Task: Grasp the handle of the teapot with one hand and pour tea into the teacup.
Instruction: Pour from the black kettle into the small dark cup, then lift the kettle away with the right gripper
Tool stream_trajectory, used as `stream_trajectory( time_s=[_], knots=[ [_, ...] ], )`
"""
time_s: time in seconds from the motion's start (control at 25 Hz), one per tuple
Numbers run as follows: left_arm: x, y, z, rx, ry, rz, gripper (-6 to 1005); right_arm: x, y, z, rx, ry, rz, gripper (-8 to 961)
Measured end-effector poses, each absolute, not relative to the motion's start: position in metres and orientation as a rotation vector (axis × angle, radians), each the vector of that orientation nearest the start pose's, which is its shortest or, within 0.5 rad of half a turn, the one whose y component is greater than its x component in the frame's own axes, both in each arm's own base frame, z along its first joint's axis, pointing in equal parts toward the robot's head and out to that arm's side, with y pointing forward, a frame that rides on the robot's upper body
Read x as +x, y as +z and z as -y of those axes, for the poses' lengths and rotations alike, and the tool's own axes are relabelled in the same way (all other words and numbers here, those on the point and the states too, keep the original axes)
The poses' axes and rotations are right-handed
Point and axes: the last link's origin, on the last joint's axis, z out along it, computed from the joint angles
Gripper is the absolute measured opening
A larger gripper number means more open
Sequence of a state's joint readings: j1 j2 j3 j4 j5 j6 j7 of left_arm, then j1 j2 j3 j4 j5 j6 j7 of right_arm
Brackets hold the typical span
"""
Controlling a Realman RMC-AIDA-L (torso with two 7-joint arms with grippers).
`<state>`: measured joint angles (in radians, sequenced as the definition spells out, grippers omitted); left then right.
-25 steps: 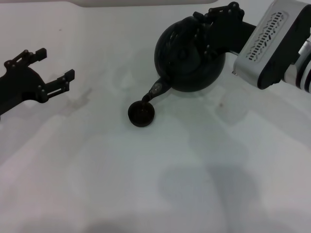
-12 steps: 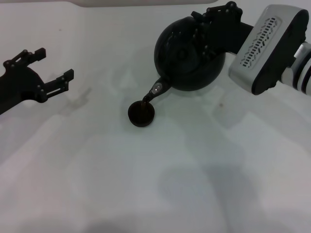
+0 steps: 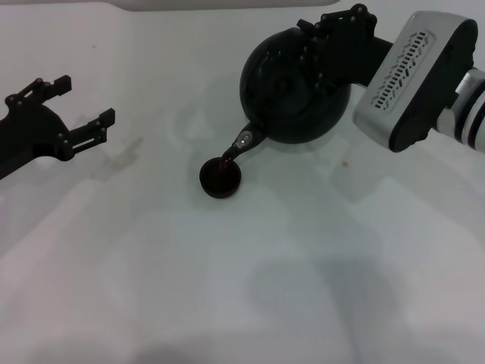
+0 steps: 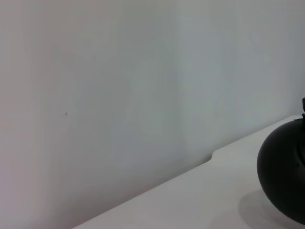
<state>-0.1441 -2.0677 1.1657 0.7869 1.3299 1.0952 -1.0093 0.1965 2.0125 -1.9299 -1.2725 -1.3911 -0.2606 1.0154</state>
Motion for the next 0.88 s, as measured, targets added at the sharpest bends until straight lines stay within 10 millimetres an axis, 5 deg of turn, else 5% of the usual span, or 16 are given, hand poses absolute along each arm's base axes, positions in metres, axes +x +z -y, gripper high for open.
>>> stream_trajectory(
  time_s=[0.88],
  knots=[
    [-0.3246, 0.0106, -0.2975, -2.247, -0.562, 0.474, 878, 0.1894, -0.0474, -0.3451, -2.23, 0.167, 0.174, 131]
  ],
)
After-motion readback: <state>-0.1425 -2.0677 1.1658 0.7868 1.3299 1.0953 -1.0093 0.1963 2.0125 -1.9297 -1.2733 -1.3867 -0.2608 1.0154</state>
